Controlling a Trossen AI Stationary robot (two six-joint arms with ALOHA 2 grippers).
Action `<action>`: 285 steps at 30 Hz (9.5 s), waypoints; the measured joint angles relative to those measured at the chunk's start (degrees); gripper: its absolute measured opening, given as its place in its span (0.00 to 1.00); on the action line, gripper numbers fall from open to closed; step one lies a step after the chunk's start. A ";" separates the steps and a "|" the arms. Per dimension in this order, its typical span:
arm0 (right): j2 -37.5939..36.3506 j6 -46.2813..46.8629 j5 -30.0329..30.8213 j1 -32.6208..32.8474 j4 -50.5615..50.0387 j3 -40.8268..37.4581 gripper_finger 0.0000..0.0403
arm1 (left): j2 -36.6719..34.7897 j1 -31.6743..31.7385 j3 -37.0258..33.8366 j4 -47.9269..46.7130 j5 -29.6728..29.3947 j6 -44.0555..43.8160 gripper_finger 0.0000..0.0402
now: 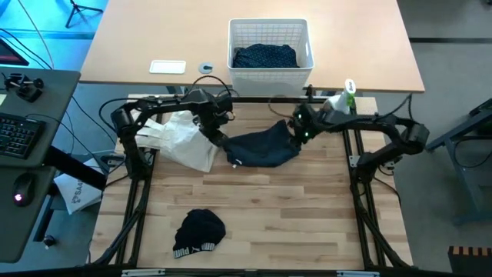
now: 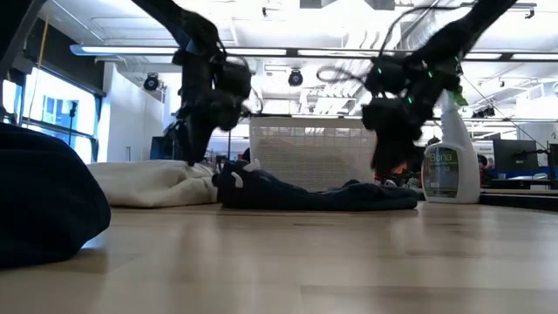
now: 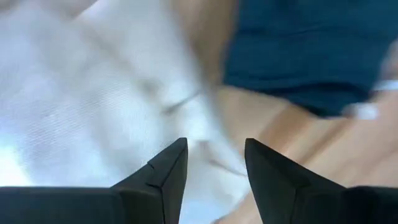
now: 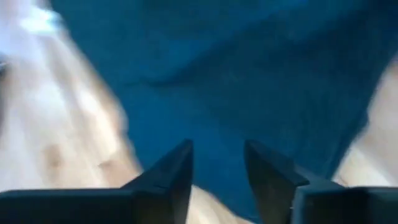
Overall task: Fold laundry
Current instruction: Fold the blue shorts
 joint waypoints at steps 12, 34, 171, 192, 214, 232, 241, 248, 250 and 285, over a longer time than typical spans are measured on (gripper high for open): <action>-4.45 17.46 1.54 8.51 -19.97 -5.52 0.05 | 1.57 -8.76 0.18 28.77 5.71 -4.40 0.29; 4.53 11.68 5.98 10.43 -13.95 -0.51 0.00 | 6.44 -7.04 0.09 15.03 4.56 9.46 0.28; 14.71 9.66 -9.27 1.42 26.09 0.63 0.01 | 6.19 -5.48 -0.22 21.63 10.36 3.59 0.52; 6.67 15.04 4.00 -1.34 21.01 0.63 0.72 | 6.42 -7.30 -14.29 65.75 0.56 -18.57 0.54; -0.49 16.99 -10.51 3.56 -2.73 0.61 0.56 | 2.04 -9.04 -14.12 71.27 4.34 -5.75 0.54; -2.79 13.40 -4.78 4.17 1.87 0.61 0.56 | 14.45 -11.08 -13.69 81.11 2.27 -0.61 0.62; -7.12 -0.99 0.62 7.54 2.68 5.32 0.56 | 13.43 -13.65 -13.70 80.85 5.13 5.49 0.24; -5.06 -8.84 3.98 8.45 3.48 5.79 0.59 | 8.14 -13.85 -13.70 80.76 4.11 6.73 0.08; -4.08 -8.87 3.37 8.39 3.52 5.79 0.64 | 6.48 -13.85 -13.70 80.97 3.75 8.75 0.10; -2.12 -34.18 22.52 10.55 -15.18 39.69 0.03 | -32.52 -7.36 -13.64 57.48 -9.42 16.88 0.37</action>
